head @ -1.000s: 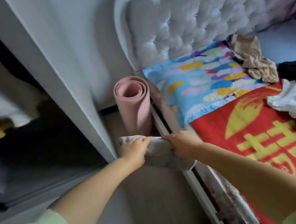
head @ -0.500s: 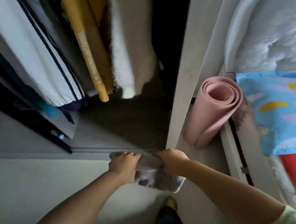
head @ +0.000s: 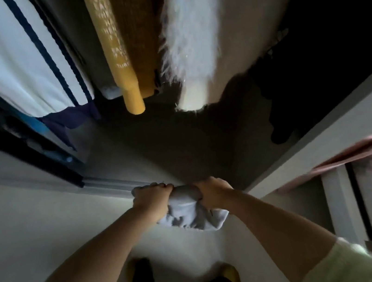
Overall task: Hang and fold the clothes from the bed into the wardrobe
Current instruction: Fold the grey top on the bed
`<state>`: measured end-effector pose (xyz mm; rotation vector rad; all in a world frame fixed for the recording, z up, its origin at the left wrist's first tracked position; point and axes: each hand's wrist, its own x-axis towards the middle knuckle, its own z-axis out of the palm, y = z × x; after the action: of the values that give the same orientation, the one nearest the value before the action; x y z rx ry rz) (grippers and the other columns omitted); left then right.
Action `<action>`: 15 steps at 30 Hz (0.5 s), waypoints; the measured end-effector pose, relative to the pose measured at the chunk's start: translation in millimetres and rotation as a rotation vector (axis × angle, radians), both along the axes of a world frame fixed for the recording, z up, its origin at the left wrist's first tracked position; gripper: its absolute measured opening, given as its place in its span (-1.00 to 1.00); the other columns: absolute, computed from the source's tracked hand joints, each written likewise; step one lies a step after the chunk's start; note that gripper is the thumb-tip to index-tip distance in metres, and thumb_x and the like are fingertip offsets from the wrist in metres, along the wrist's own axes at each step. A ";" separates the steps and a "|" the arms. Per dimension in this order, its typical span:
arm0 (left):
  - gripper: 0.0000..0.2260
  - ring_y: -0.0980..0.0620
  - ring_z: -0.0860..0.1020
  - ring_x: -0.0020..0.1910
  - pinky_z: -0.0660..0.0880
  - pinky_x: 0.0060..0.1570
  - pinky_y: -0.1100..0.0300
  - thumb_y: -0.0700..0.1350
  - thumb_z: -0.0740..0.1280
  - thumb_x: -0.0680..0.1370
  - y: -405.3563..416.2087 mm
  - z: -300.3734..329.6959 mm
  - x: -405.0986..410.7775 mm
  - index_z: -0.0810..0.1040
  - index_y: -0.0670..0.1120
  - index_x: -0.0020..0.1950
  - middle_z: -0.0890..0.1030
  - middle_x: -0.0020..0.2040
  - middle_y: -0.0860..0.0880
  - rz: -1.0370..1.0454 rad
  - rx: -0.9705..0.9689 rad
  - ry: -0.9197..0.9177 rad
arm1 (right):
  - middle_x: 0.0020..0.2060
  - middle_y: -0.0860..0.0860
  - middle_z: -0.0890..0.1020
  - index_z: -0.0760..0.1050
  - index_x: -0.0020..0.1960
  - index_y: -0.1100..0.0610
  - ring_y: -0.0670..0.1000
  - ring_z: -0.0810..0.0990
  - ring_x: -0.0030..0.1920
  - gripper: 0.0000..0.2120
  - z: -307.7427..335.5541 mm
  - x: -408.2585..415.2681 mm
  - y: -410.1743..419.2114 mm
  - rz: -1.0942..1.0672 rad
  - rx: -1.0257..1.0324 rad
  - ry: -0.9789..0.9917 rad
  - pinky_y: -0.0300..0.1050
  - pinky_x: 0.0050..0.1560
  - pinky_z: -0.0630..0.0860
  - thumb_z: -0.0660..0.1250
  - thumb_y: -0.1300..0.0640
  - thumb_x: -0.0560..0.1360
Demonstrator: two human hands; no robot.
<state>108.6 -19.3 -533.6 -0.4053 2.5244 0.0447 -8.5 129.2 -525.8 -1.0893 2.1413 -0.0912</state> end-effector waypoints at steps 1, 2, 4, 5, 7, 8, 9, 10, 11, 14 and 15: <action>-0.53 -0.04 0.52 0.12 0.49 0.06 -0.04 -0.10 0.38 0.37 -10.7 -24.5 -13.6 0.36 0.10 0.24 0.54 0.14 0.05 0.001 -0.004 0.031 | 0.32 0.05 0.49 0.35 0.38 -0.14 0.15 0.48 0.29 -0.46 -26.0 -11.4 -10.5 -0.010 -0.007 0.027 0.02 0.24 0.46 0.28 0.12 0.41; -0.56 -0.05 0.52 0.13 0.49 0.07 -0.05 -0.12 0.34 0.41 -19.8 -43.7 -27.8 0.38 0.12 0.25 0.55 0.16 0.05 -0.013 -0.005 0.072 | 0.39 0.10 0.41 0.31 0.43 -0.06 0.17 0.39 0.36 -0.43 -46.0 -23.6 -19.2 -0.015 -0.033 0.057 0.02 0.33 0.37 0.28 0.13 0.44; -0.61 -0.08 0.53 0.16 0.49 0.11 -0.05 -0.12 0.25 0.48 -34.1 -67.2 -56.5 0.39 0.12 0.29 0.55 0.19 0.02 -0.028 -0.028 0.133 | 0.47 0.17 0.24 0.23 0.49 0.10 0.19 0.21 0.47 -0.41 -76.0 -48.4 -33.2 -0.050 -0.076 0.085 0.00 0.47 0.13 0.25 0.22 0.49; -0.60 -0.11 0.53 0.18 0.47 0.13 -0.07 -0.10 0.23 0.49 -42.6 -83.4 -72.1 0.38 0.12 0.32 0.55 0.21 0.00 -0.032 -0.038 0.156 | 0.48 0.18 0.21 0.21 0.50 0.14 0.20 0.17 0.48 -0.43 -94.8 -61.0 -42.2 -0.084 -0.093 0.084 -0.02 0.48 0.06 0.23 0.27 0.50; -0.54 -0.12 0.50 0.21 0.40 0.18 -0.09 -0.04 0.26 0.49 -57.1 -117.0 -105.5 0.31 0.13 0.39 0.51 0.26 -0.01 -0.056 -0.085 0.209 | 0.47 0.19 0.24 0.23 0.48 0.15 0.20 0.19 0.47 -0.46 -127.0 -89.3 -58.8 -0.146 -0.171 0.141 -0.02 0.48 0.06 0.22 0.31 0.52; -0.52 -0.13 0.47 0.24 0.37 0.20 -0.09 -0.03 0.27 0.50 -62.6 -131.7 -122.8 0.28 0.11 0.41 0.48 0.30 -0.02 -0.061 -0.106 0.243 | 0.46 0.17 0.28 0.24 0.48 0.12 0.19 0.23 0.45 -0.46 -140.0 -105.1 -65.3 -0.161 -0.196 0.199 0.00 0.47 0.11 0.23 0.26 0.53; -0.52 -0.13 0.42 0.28 0.37 0.21 -0.09 -0.05 0.24 0.52 -66.3 -144.4 -139.9 0.25 0.08 0.44 0.43 0.34 -0.04 -0.060 -0.112 0.296 | 0.44 0.16 0.32 0.24 0.48 0.08 0.19 0.28 0.43 -0.46 -150.6 -118.8 -70.7 -0.164 -0.189 0.279 0.03 0.45 0.17 0.25 0.17 0.52; -0.53 -0.14 0.38 0.32 0.39 0.20 -0.08 -0.09 0.21 0.56 -69.1 -162.9 -158.8 0.22 0.05 0.46 0.38 0.38 -0.06 -0.046 -0.102 0.354 | 0.41 0.13 0.37 0.25 0.48 0.03 0.19 0.33 0.40 -0.45 -166.6 -133.2 -74.4 -0.147 -0.161 0.410 0.09 0.41 0.23 0.27 0.10 0.51; -0.54 -0.15 0.35 0.35 0.40 0.17 -0.07 -0.14 0.17 0.58 -70.4 -181.7 -175.5 0.20 0.02 0.48 0.34 0.41 -0.07 -0.037 -0.090 0.417 | 0.37 0.10 0.42 0.27 0.47 -0.01 0.20 0.38 0.36 -0.47 -182.1 -146.7 -75.9 -0.130 -0.139 0.547 0.15 0.38 0.28 0.26 0.08 0.51; -0.54 -0.17 0.24 0.43 0.33 0.26 -0.06 -0.19 0.03 0.59 -68.2 -246.1 -213.5 0.16 -0.04 0.51 0.29 0.45 -0.08 -0.066 -0.086 0.609 | 0.11 0.09 0.61 0.47 0.33 -0.02 0.21 0.59 0.11 -0.57 -232.6 -173.7 -73.1 -0.154 -0.198 0.840 0.33 0.28 0.32 0.17 0.15 0.48; -0.51 -0.16 0.22 0.45 0.30 0.29 -0.06 -0.18 -0.02 0.57 -65.5 -271.2 -222.5 0.16 -0.04 0.52 0.28 0.46 -0.09 -0.081 -0.065 0.656 | 0.00 0.09 0.65 0.56 0.23 0.00 0.19 0.63 0.00 -0.56 -253.9 -178.7 -69.4 -0.174 -0.209 0.895 0.39 0.23 0.34 0.10 0.14 0.43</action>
<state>-113.9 -84.8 -804.8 -0.3533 3.1938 0.0749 -187.1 59.8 -779.6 -1.1919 3.0818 0.1223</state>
